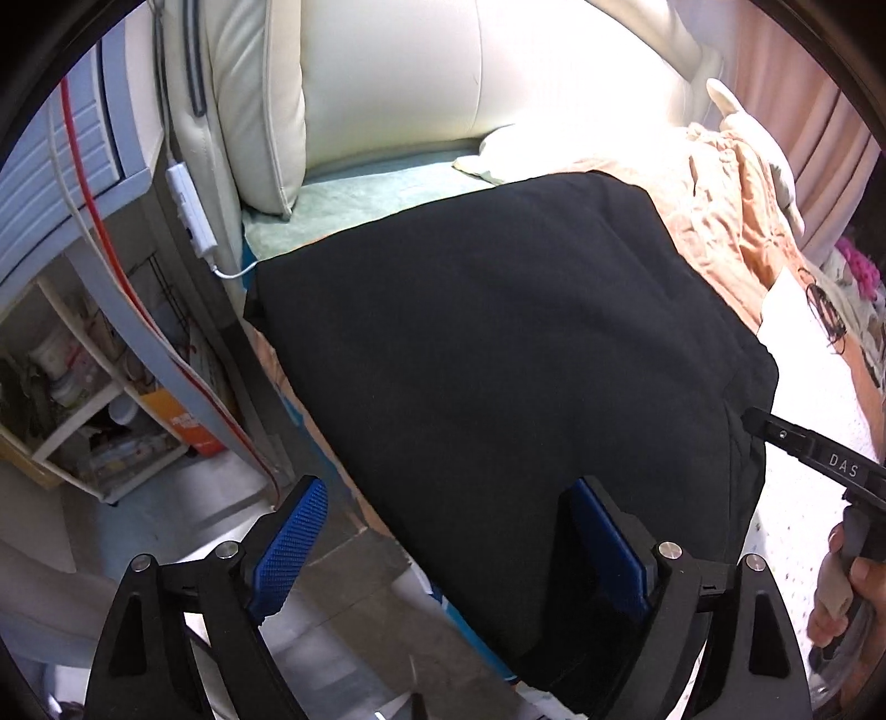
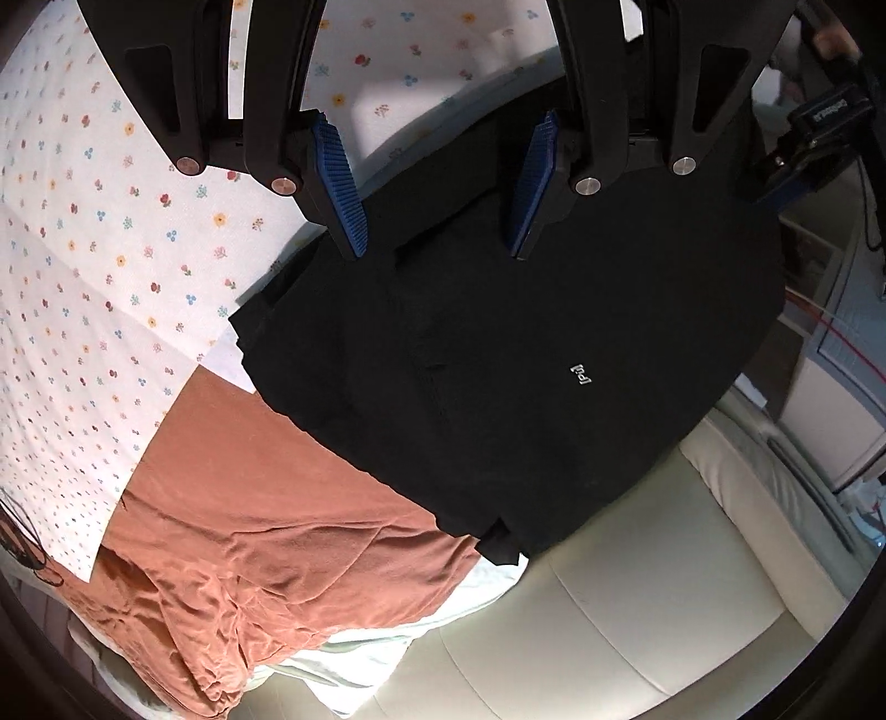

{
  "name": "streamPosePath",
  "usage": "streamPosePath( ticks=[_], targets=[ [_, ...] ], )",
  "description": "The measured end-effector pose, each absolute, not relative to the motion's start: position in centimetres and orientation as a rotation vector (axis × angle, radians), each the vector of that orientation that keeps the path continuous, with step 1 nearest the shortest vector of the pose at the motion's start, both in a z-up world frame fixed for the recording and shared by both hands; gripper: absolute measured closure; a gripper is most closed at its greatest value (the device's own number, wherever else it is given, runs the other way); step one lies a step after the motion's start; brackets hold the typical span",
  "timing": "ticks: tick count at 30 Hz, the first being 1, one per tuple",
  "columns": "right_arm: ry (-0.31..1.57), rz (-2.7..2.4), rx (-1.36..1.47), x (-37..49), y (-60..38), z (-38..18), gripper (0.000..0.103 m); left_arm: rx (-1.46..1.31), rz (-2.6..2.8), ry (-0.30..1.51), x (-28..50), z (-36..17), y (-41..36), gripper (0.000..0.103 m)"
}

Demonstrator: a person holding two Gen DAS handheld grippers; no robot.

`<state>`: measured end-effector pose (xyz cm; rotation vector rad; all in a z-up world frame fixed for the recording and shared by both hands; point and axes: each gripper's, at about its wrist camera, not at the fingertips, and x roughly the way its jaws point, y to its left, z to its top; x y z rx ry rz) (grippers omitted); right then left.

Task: Fold large clothes

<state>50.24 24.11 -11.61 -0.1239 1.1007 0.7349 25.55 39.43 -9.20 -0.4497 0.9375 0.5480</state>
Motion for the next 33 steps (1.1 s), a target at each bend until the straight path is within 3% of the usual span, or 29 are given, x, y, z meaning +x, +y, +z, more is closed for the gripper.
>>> streamPosePath(
  ticks=[13,21,33],
  targets=[
    [1.085,0.753,-0.099,48.6,18.5,-8.5,0.048,-0.419,0.517,0.900,24.4,-6.4,35.4,0.012],
    [1.011,0.807,-0.100,45.6,14.9,-4.6,0.004,-0.361,0.511,0.797,22.5,-2.6,31.5,0.001],
    [0.881,0.788,-0.103,41.7,6.9,1.5,0.001,-0.269,0.445,0.699,20.9,3.5,24.0,0.001]
  ],
)
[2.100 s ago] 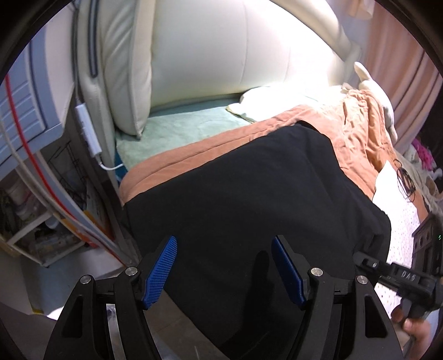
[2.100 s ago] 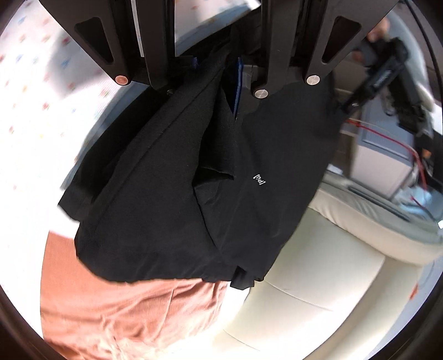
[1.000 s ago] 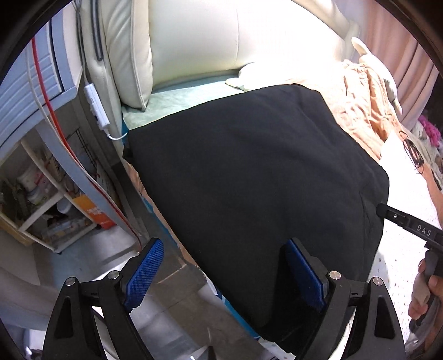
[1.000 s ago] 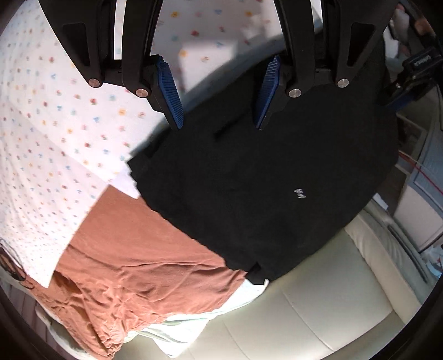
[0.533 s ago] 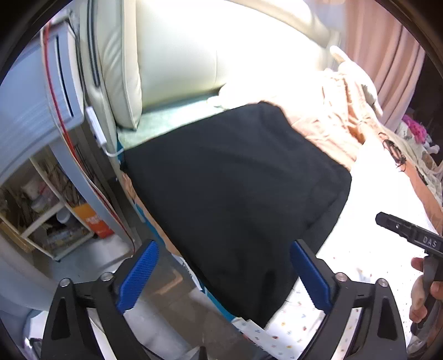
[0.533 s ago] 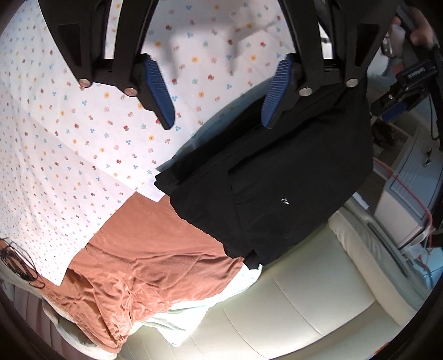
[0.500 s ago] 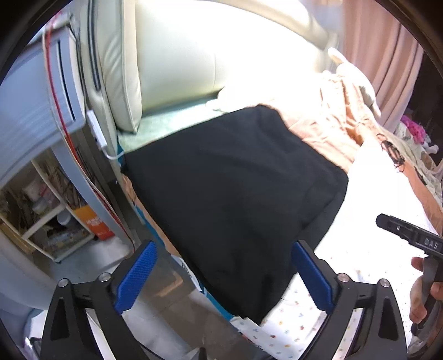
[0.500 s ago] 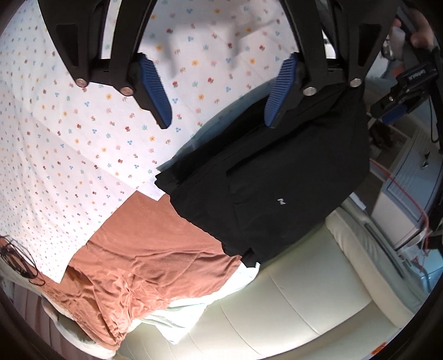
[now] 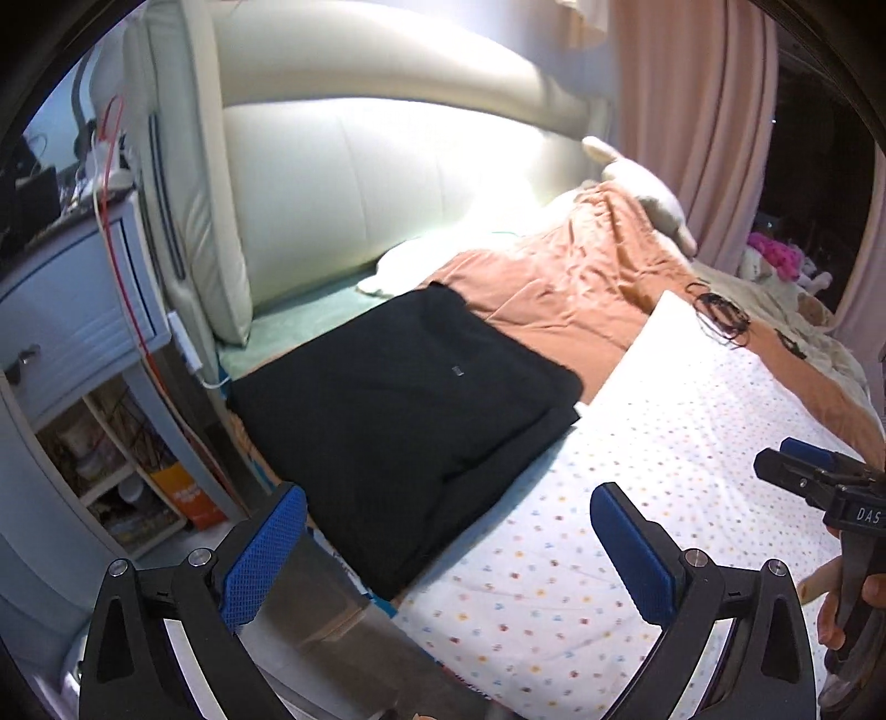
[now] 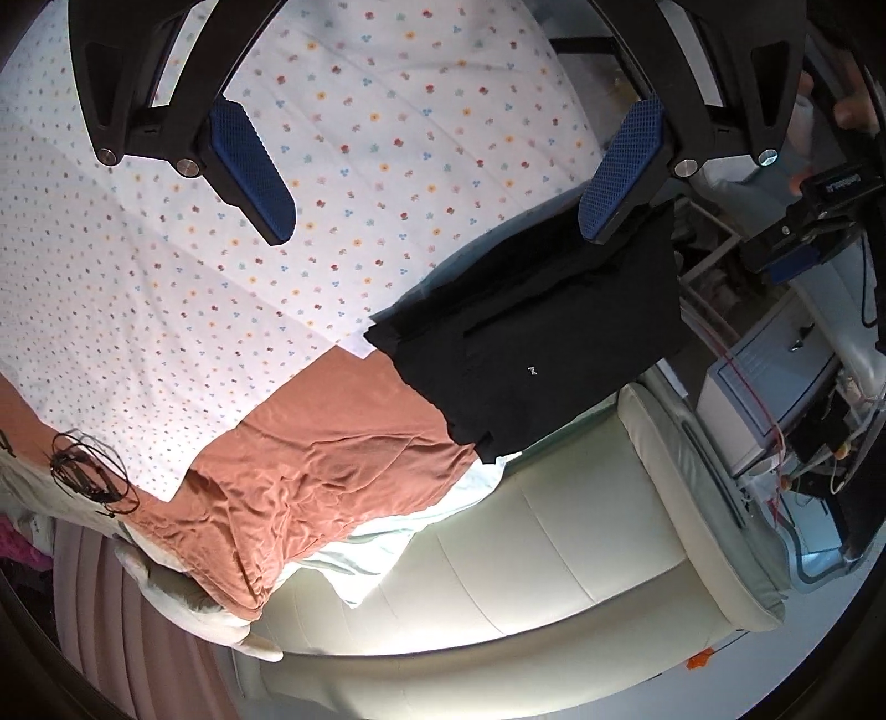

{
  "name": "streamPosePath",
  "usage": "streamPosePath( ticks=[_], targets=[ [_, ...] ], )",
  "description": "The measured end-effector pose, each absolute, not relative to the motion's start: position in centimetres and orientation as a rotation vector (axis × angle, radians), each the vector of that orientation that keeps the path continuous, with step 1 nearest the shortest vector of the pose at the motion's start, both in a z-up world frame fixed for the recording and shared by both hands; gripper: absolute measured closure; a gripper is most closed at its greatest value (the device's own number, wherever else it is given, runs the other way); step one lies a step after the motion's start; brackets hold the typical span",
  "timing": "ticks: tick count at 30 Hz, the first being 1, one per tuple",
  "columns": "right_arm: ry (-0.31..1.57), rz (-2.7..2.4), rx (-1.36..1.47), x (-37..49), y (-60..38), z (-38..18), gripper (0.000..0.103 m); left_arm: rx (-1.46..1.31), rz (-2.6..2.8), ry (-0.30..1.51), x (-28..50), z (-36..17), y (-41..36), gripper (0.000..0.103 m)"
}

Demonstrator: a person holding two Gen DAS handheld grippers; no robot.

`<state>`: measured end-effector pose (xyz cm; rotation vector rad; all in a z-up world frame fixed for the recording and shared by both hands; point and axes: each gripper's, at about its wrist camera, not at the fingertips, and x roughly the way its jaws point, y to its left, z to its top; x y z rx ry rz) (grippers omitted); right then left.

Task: Fold large clothes

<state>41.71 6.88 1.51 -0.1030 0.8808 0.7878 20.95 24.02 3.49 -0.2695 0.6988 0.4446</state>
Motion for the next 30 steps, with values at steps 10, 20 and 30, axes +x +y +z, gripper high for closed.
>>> streamPosePath(
  ticks=[10,20,30],
  targets=[
    [0.803,0.750,-0.102,38.1,-0.8,4.5,0.001,-0.221,0.368,0.626,19.6,6.2,17.6,0.001],
    [0.699,0.665,-0.084,33.9,-8.6,7.1,0.001,-0.161,0.281,0.591,16.8,7.3,10.3,0.001],
    [0.657,0.587,-0.057,29.1,-14.1,8.2,0.001,-0.143,0.217,0.555,12.9,7.5,4.6,0.001]
  ],
)
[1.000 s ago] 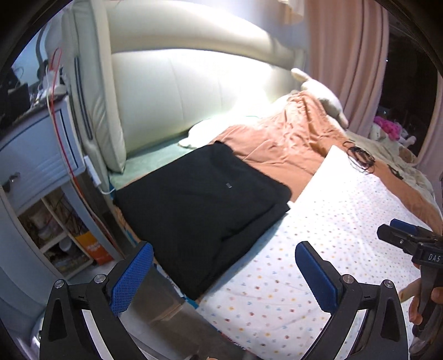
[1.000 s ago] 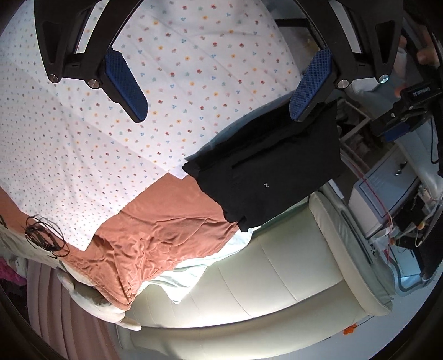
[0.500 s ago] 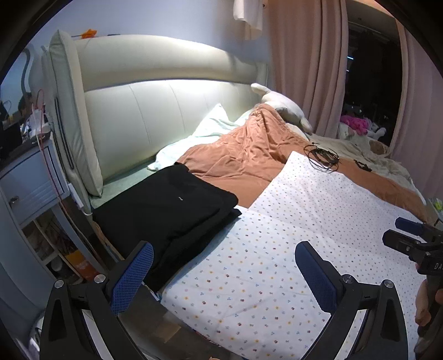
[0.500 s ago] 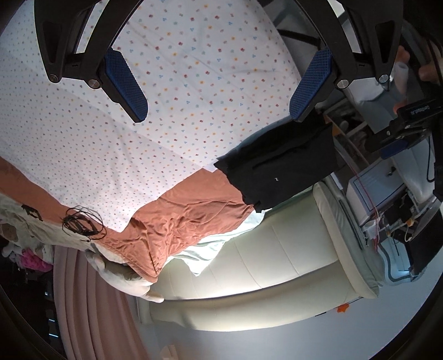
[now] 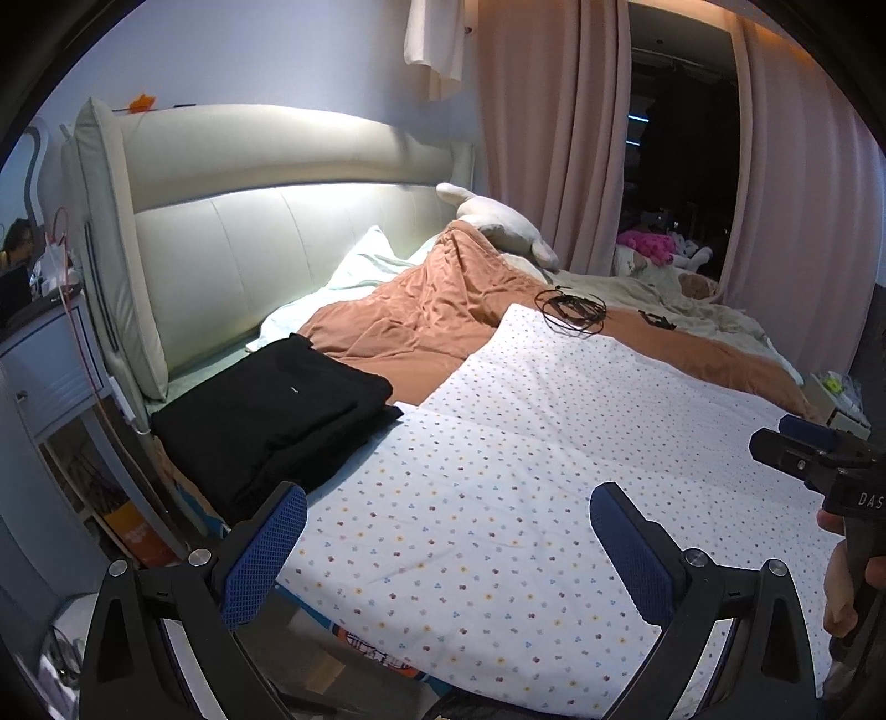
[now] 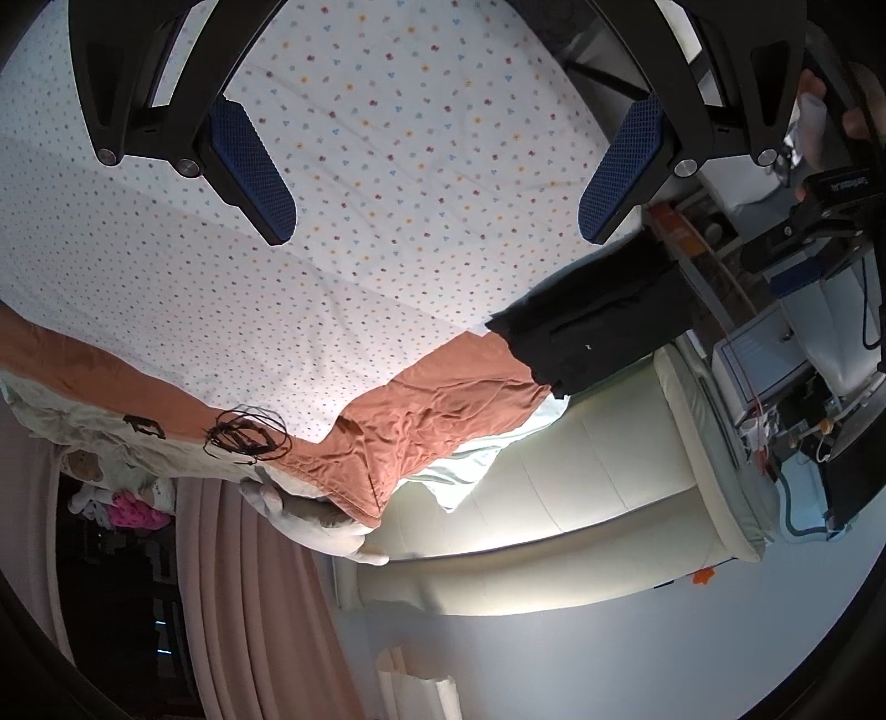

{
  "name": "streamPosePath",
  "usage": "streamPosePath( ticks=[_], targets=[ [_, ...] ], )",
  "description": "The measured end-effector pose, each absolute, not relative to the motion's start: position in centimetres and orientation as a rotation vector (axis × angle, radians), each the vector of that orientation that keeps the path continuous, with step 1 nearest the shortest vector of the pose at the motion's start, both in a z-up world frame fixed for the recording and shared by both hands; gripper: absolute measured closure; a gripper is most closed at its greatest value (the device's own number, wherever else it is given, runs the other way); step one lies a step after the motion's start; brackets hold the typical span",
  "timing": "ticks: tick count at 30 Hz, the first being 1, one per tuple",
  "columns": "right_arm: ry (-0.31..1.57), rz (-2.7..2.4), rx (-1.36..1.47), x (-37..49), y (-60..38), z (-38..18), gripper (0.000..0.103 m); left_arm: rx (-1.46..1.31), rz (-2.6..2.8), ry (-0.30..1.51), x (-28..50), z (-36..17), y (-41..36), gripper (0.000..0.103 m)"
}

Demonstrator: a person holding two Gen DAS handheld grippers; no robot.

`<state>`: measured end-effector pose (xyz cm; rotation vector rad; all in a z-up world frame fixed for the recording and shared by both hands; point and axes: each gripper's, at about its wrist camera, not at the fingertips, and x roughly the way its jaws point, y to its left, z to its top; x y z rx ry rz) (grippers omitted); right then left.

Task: Fold large clothes

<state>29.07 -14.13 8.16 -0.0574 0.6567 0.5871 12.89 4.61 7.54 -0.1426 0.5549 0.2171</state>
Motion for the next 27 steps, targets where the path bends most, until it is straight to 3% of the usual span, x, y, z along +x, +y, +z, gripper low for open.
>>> streamPosePath(
  ticks=[27],
  targets=[
    [0.534,0.500,-0.056,11.2,-21.7,8.1,0.001,-0.024,0.054,0.487,0.5,5.8,-1.9,0.001]
  ],
)
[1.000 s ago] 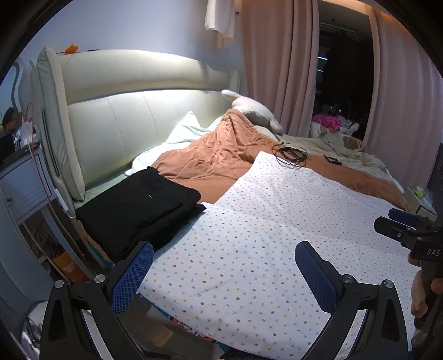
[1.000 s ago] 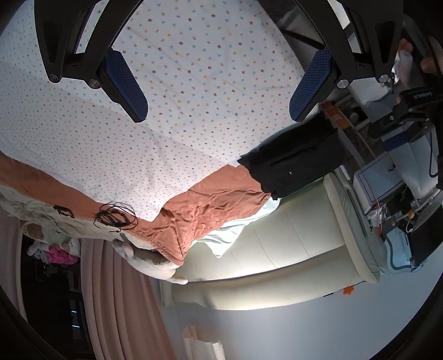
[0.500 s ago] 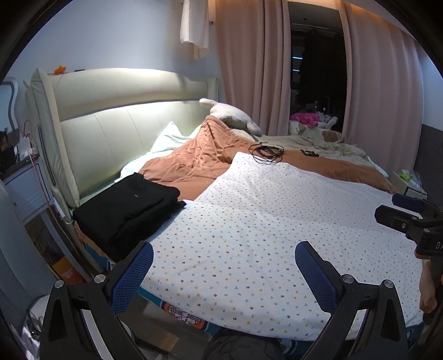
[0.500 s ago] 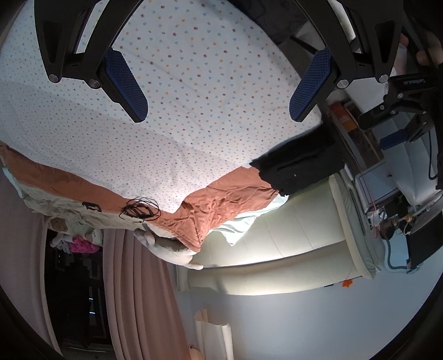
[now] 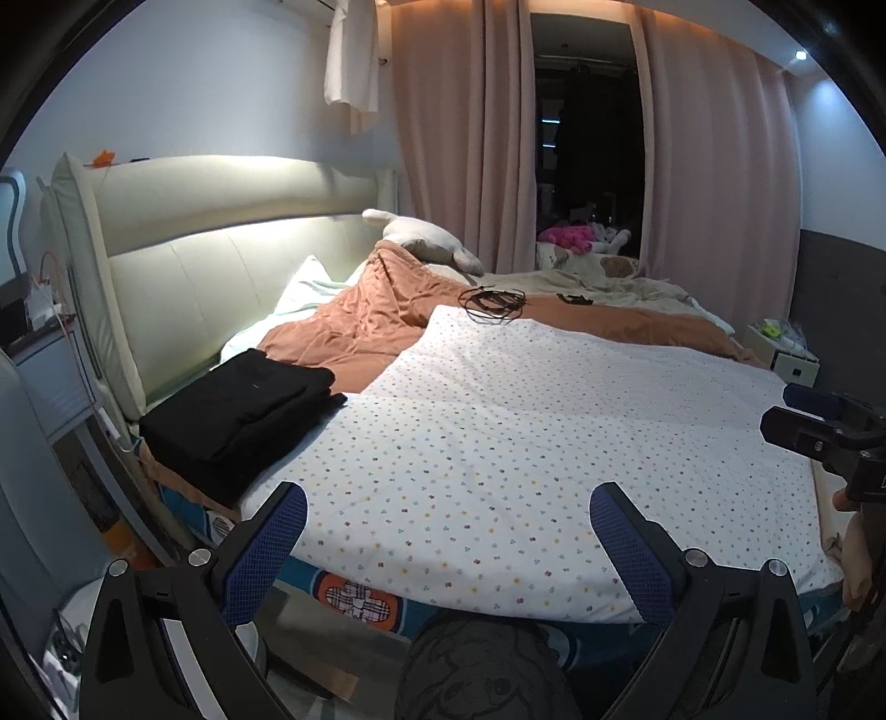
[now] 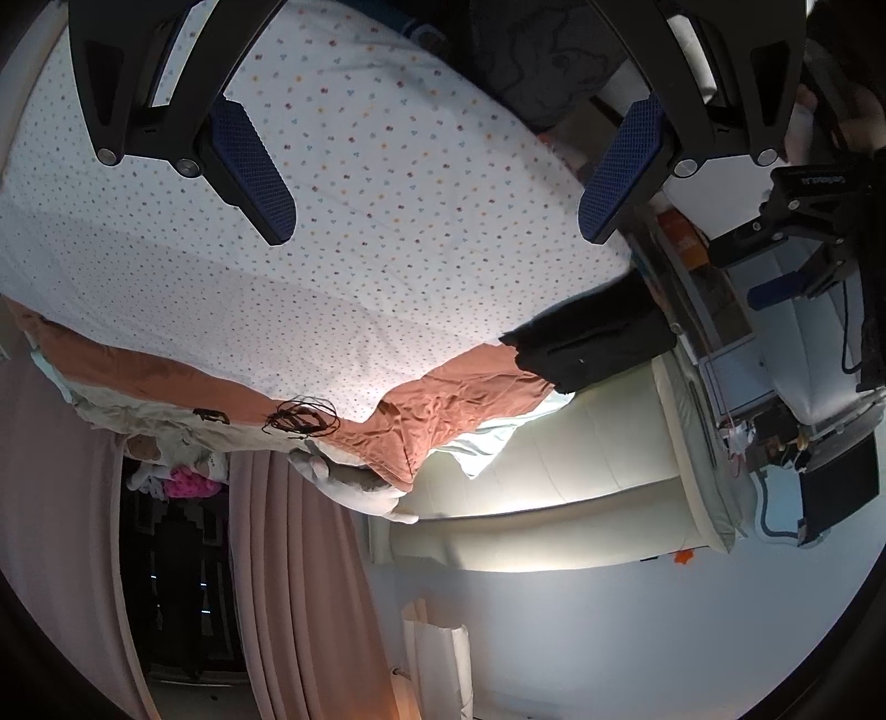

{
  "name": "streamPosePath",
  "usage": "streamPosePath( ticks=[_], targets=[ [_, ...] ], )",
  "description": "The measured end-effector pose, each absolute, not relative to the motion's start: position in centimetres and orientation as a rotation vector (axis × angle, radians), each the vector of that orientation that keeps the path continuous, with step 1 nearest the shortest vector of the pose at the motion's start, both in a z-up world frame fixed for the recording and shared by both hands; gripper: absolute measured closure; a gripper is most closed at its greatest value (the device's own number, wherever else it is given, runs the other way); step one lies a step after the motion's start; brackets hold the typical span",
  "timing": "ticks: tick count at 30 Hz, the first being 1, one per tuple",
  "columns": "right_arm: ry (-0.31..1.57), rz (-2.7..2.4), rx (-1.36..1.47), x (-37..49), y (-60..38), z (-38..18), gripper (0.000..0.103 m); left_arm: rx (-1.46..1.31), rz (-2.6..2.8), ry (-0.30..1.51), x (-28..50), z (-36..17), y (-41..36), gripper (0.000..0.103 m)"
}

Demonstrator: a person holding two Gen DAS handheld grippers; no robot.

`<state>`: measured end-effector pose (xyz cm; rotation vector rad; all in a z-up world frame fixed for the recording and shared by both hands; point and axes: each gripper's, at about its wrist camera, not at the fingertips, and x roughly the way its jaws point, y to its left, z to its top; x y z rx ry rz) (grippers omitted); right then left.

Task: Fold large clothes

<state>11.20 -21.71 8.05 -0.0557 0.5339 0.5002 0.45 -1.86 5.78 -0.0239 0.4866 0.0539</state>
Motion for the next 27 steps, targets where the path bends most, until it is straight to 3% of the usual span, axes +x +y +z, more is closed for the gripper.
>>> streamPosePath(
  ticks=[11,27],
  targets=[
    [0.486,0.435,-0.023,4.5,-24.5,8.2,0.001,-0.013,0.039,0.418,-4.7,6.0,-1.7,0.001],
    [0.469,0.432,-0.001,2.7,-24.9,8.1,0.001,-0.059,0.037,0.361,-6.9,6.8,-1.0,0.001]
  ],
)
